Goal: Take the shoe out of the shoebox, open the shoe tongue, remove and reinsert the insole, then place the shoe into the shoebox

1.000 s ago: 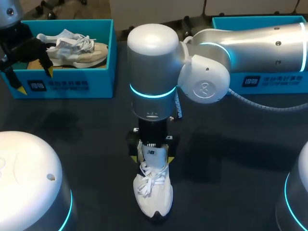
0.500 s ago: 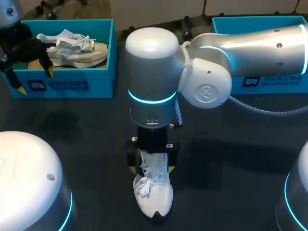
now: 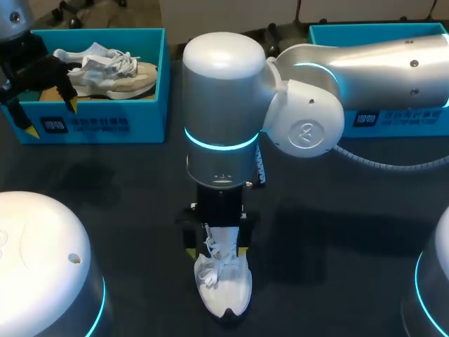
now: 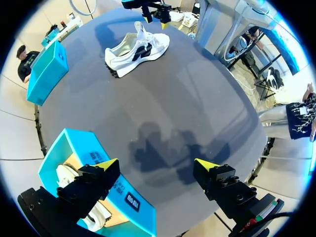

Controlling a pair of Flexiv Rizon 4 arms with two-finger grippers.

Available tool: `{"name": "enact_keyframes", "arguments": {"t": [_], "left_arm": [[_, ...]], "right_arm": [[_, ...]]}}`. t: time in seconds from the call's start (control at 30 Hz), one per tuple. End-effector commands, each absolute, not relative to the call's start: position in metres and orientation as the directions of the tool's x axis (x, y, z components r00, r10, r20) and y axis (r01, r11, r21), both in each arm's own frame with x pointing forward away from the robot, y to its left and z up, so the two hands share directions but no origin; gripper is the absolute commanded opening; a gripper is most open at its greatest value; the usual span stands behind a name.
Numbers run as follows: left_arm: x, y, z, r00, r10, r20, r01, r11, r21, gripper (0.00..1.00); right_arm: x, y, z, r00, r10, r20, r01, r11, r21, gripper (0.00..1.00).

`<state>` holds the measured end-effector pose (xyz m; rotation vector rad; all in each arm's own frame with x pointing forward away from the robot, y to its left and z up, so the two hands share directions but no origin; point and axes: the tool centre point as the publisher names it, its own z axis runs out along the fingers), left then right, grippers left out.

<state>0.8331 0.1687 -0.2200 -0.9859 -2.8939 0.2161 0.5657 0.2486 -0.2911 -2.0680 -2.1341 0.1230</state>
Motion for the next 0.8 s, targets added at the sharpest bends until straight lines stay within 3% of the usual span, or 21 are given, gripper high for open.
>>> {"name": "enact_keyframes", "arguments": {"t": [0.03,0.1,0.27,0.4,0.8], "left_arm": [[0.833,0.169,-0.219,-0.790,0.613,0.029,0.602,0.783,-0.156,1.00],[0.833,0.169,-0.219,-0.790,0.613,0.029,0.602,0.783,-0.156,1.00],[0.833,0.169,-0.219,-0.790,0.613,0.029,0.602,0.783,-0.156,1.00],[0.833,0.169,-0.219,-0.790,0.613,0.029,0.602,0.783,-0.156,1.00],[0.833,0.169,-0.219,-0.790,0.613,0.029,0.602,0.783,-0.156,1.00]], "right_arm": [[0.559,0.254,-0.286,0.298,0.955,0.006,0.954,-0.298,-0.026,0.42],[0.559,0.254,-0.282,0.304,0.953,0.000,0.952,-0.304,-0.016,0.34],[0.570,0.256,-0.281,0.305,0.952,-0.027,0.952,-0.306,-0.014,0.31],[0.579,0.257,-0.285,0.302,0.952,-0.041,0.953,-0.303,-0.021,0.35],[0.604,0.244,-0.308,0.295,0.955,-0.026,0.954,-0.296,-0.048,0.32]]}}
